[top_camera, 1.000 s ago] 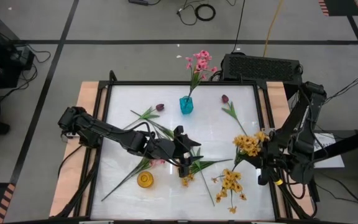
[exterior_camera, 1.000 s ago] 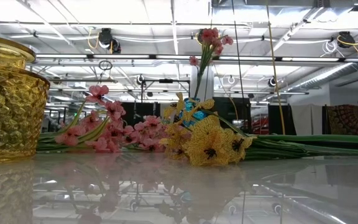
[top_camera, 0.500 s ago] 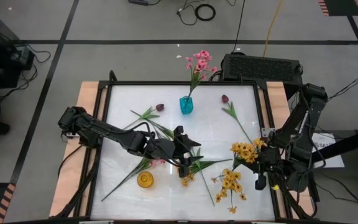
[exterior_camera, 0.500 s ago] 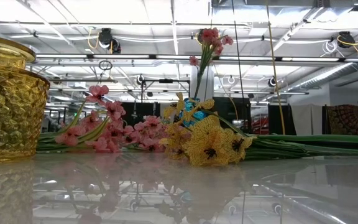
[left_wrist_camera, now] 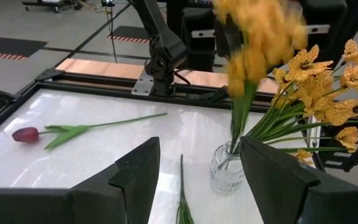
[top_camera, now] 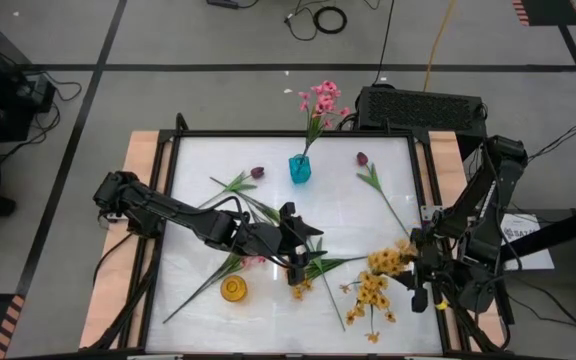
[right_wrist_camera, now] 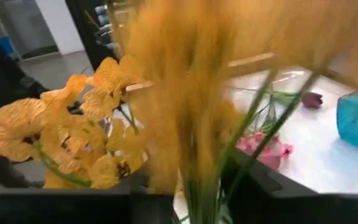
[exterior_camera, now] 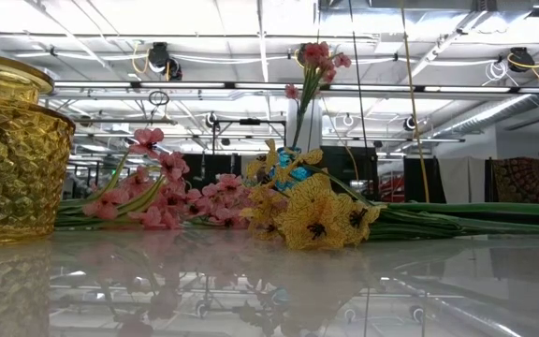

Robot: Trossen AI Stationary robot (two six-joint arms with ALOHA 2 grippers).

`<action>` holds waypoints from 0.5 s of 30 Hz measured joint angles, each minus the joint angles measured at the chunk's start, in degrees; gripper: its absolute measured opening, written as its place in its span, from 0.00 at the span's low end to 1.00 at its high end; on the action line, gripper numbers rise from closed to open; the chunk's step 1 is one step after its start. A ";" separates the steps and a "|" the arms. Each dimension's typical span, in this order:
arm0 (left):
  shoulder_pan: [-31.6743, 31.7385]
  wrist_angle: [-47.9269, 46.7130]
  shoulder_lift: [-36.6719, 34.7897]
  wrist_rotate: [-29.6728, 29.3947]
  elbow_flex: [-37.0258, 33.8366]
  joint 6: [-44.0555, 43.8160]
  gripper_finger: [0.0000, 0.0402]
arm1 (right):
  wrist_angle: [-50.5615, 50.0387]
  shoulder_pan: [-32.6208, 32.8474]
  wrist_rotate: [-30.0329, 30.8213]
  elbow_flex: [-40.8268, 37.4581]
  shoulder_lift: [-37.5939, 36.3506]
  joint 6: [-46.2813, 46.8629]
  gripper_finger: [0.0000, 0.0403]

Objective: Sort flowers into vase by color
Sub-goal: Put the right yellow flowers into the transparent vase

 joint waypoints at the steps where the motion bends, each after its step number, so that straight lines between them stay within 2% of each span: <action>1: 0.00 -0.10 0.00 0.00 0.00 0.00 0.57 | -0.09 0.00 -0.60 0.00 -0.21 0.00 0.32; 9: 0.00 -2.13 0.00 0.02 0.00 -0.05 0.57 | 0.00 0.00 -1.70 -0.02 -5.73 -2.47 0.54; 15: -0.11 -7.15 0.00 0.04 -0.02 -2.42 0.57 | 0.48 0.00 -8.30 -0.02 -12.04 -6.02 0.65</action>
